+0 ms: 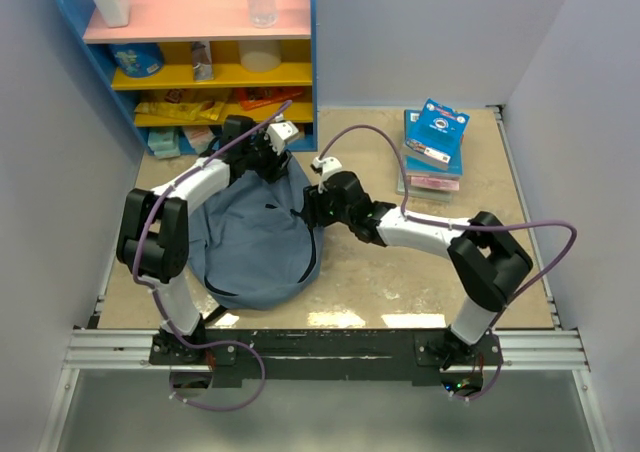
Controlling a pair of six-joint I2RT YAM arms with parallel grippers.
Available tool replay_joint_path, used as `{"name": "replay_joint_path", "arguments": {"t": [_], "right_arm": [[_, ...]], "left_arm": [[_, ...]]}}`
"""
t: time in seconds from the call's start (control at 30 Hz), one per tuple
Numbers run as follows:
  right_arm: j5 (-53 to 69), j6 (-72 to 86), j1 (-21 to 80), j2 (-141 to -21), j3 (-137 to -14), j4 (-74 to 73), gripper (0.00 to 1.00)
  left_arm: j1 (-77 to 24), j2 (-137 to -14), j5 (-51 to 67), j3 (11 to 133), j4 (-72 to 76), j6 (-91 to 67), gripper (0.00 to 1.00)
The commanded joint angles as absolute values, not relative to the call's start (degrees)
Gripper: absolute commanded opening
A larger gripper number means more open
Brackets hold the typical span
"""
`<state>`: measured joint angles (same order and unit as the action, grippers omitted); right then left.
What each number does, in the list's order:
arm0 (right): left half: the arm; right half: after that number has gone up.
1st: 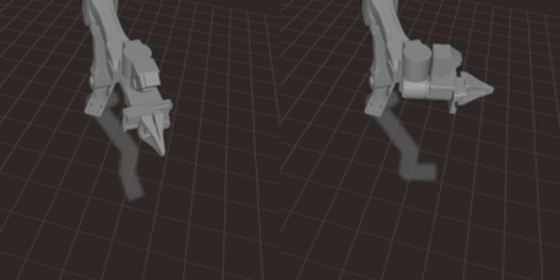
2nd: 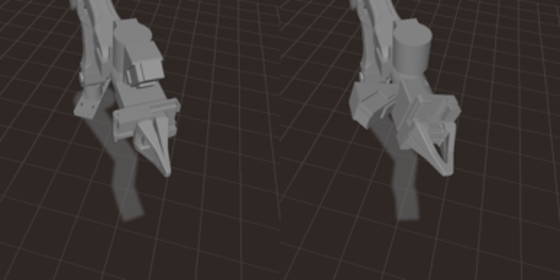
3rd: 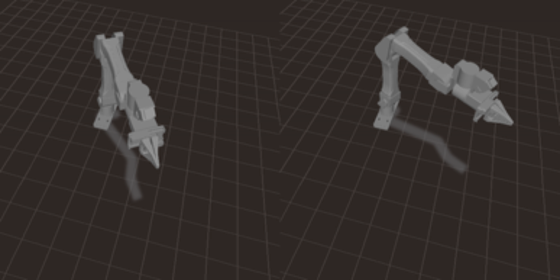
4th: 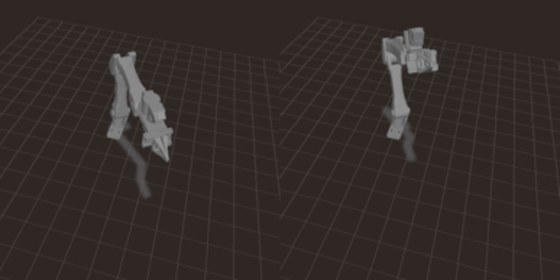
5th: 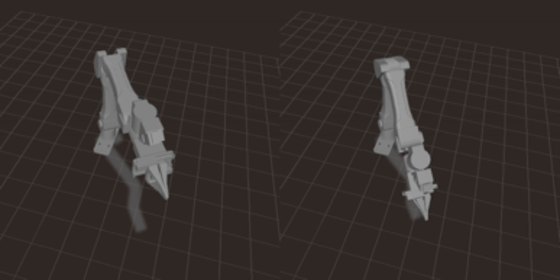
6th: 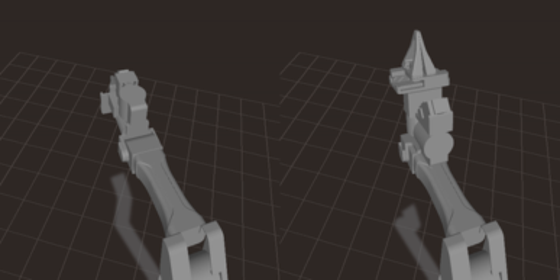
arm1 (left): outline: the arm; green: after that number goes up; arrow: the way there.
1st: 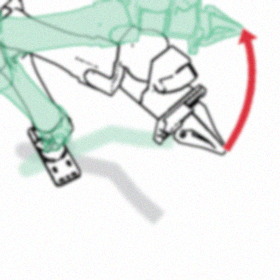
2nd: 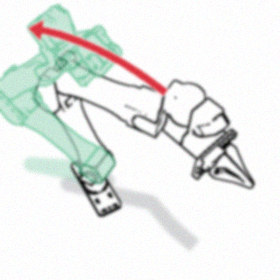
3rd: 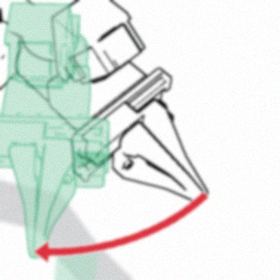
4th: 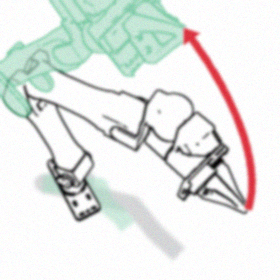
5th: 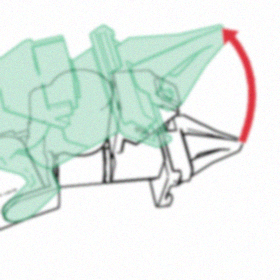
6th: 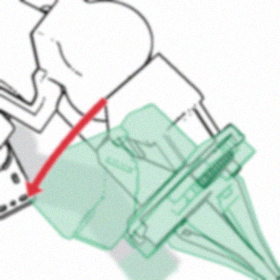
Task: Pack the student bag
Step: Unzip the student bag at the center of the board.
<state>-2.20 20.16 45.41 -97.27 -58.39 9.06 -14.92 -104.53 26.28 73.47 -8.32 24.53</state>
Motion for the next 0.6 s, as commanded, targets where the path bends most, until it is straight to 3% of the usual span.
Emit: {"name": "replay_joint_path", "arguments": {"t": [0.0,0.13,0.33,0.4,0.57], "right_arm": [[-2.64,20.83,45.35,-98.70,-61.08,10.28,0.50],[-1.67,21.45,45.35,-101.16,-62.40,10.81,0.37],[-1.32,22.24,45.35,-101.34,-63.02,11.25,0.00],[-2.89,21.97,45.26,-100.20,-63.02,10.81,0.00],[-1.76,21.62,41.15,-95.98,-63.19,9.06,0.00]], "left_arm": [[-15.03,-101.43,26.81,72.95,-7.30,23.82,0.57],[-15.03,-101.25,26.81,73.04,-7.38,23.64,0.57],[-15.03,-100.90,26.54,72.42,-7.38,24.26,0.57],[-14.94,-100.72,26.54,72.42,-7.73,24.78,0.60],[-14.94,-99.32,29.52,72.07,-8.96,26.80,0.85]]}}
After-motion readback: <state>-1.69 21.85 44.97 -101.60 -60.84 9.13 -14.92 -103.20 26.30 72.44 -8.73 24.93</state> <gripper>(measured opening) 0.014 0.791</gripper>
